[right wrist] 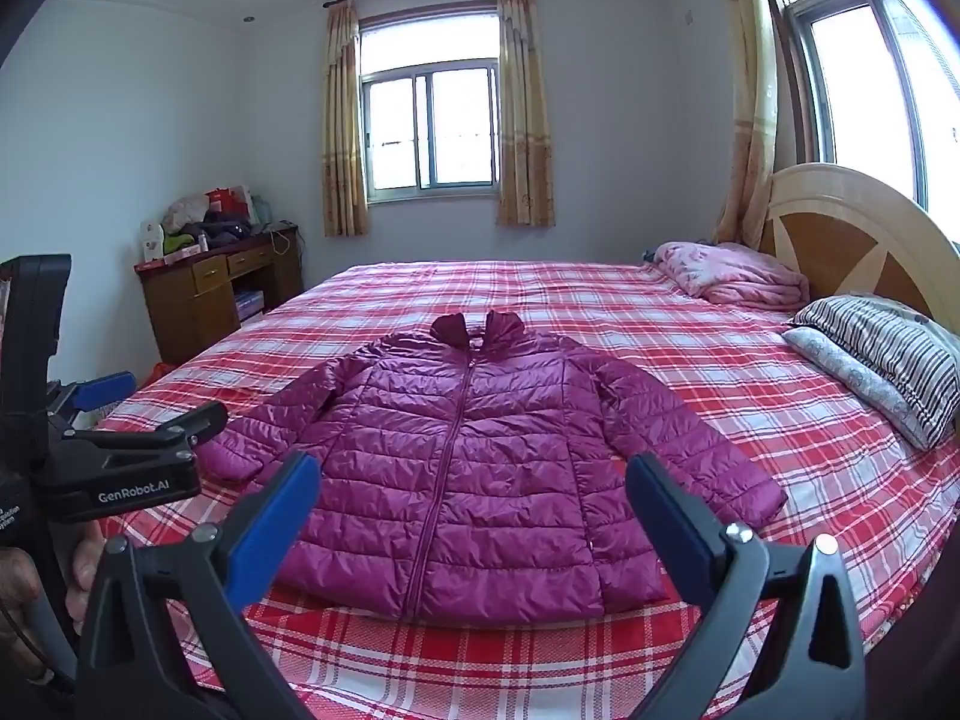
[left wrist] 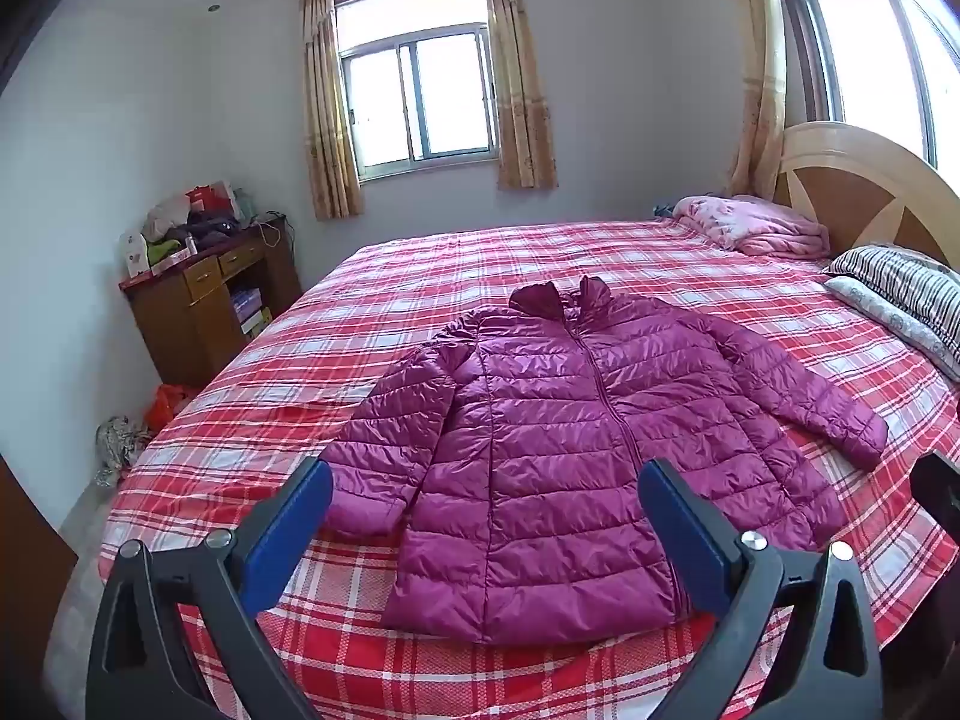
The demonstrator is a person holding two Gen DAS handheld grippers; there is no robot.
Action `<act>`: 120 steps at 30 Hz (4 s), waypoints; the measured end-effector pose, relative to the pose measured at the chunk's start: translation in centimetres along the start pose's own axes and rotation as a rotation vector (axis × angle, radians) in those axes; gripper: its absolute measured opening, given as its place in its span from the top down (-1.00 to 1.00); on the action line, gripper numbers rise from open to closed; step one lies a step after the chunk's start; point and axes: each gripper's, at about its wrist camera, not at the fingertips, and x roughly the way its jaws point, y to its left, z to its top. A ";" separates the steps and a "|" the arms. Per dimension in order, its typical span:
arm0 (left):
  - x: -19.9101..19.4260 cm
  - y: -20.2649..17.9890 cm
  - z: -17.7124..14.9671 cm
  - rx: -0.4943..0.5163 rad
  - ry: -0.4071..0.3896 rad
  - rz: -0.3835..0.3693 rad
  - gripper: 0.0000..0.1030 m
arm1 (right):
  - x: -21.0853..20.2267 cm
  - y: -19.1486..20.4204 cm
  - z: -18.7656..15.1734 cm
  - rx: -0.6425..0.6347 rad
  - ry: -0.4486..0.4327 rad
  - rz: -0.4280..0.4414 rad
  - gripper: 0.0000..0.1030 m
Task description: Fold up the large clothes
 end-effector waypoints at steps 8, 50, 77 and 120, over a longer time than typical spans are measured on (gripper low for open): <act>-0.3 0.6 0.0 -0.017 -0.021 0.016 -0.98 | 0.6 0.0 -0.4 0.002 0.015 0.011 -1.00; -0.8 1.3 0.3 -0.041 -0.042 0.031 -0.98 | 1.1 0.4 -1.1 0.004 0.035 0.022 -1.00; -0.6 1.6 0.4 -0.044 -0.040 0.033 -0.98 | 1.5 0.4 -1.4 0.001 0.050 0.024 -1.00; 30.0 3.6 -0.1 -0.066 0.252 0.168 -0.98 | 17.4 -31.0 -6.0 0.496 0.356 -0.364 0.72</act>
